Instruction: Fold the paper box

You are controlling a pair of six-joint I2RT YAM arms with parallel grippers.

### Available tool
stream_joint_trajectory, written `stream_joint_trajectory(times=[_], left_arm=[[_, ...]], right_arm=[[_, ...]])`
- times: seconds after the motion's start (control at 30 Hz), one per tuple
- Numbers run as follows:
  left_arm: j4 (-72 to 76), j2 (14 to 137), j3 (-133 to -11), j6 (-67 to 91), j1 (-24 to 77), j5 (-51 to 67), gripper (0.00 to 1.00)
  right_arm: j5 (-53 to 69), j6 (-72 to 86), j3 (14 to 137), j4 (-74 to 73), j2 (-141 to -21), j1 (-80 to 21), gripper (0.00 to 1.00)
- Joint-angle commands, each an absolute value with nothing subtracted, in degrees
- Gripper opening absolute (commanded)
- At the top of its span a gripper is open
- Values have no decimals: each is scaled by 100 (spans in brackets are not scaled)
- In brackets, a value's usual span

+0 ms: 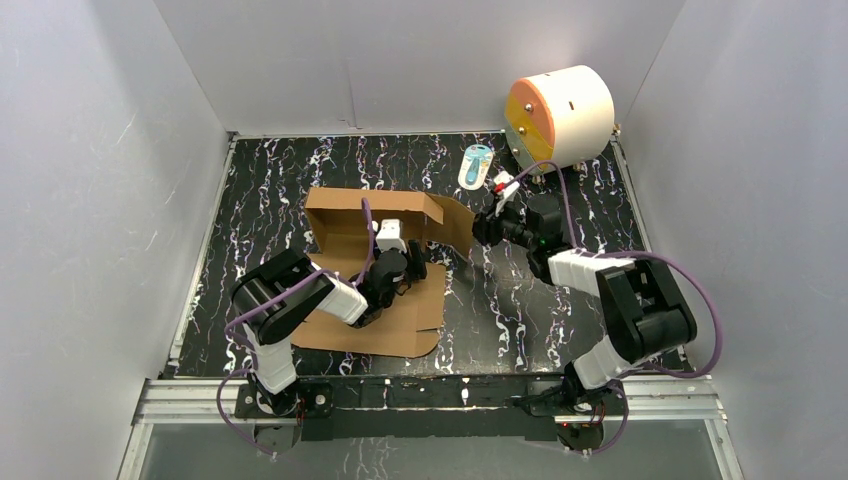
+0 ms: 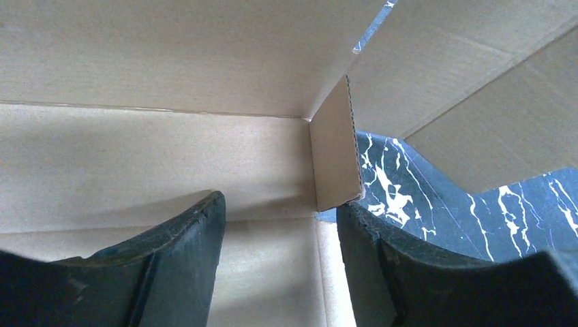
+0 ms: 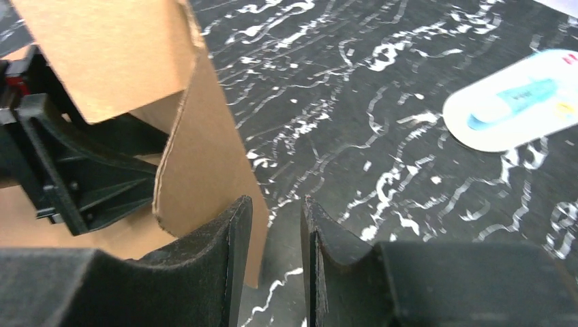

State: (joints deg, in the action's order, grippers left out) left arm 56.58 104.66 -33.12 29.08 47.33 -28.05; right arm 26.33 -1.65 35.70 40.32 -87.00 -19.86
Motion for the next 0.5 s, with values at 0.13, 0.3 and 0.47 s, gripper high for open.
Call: stream_joint_trajectory(times=[0.13,0.3,0.47], left_arm=[[5557,10343,-3247,3070,4683,-2675,60],[5555,10345,-3252,3076,4682,-2608,60],[5555,10328,-3261,3077,4677,-2546,60]], right_arm=[[4656,18,4156,4682,-9350,-2002,42],[4918,115,4206,4702,-9504,-2087,42],[5017,152,4226,4759,-9595,-2204,42]])
